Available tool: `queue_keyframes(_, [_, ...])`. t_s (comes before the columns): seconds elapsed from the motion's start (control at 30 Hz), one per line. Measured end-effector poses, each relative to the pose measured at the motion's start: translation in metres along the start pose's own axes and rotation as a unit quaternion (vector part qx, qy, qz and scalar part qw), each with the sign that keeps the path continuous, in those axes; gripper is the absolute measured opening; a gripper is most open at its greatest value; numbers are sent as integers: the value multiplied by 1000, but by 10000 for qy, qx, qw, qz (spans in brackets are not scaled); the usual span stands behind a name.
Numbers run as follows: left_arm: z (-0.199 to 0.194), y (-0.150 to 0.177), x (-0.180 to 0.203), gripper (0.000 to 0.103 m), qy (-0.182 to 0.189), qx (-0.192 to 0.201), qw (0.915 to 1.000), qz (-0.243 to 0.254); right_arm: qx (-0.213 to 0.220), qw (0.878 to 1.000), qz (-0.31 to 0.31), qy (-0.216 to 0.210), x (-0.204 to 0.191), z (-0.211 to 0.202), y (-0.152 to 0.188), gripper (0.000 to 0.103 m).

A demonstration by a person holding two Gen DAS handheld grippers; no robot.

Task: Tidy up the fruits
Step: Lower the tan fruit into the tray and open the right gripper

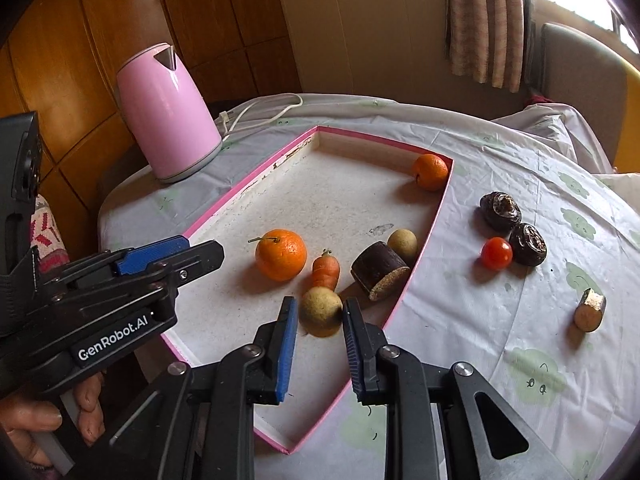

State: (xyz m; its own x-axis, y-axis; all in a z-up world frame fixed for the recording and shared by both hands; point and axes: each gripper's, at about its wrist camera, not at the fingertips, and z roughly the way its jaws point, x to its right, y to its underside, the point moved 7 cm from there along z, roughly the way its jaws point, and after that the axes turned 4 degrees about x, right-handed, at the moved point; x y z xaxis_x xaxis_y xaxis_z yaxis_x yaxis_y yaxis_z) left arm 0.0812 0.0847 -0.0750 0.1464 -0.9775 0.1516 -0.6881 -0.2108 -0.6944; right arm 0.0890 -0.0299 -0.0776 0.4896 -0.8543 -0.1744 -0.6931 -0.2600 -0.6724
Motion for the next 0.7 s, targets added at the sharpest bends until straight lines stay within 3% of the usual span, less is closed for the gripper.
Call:
queue_keyframes(0.13, [1, 2, 1, 36, -2, -31, 10000, 14, 54, 9999, 87, 54, 3, -3, 1, 39])
queue_keyframes(0.7, [-5, 4, 23, 36, 92, 42, 9993, 362, 412, 9945, 555, 790, 41, -34, 8, 52])
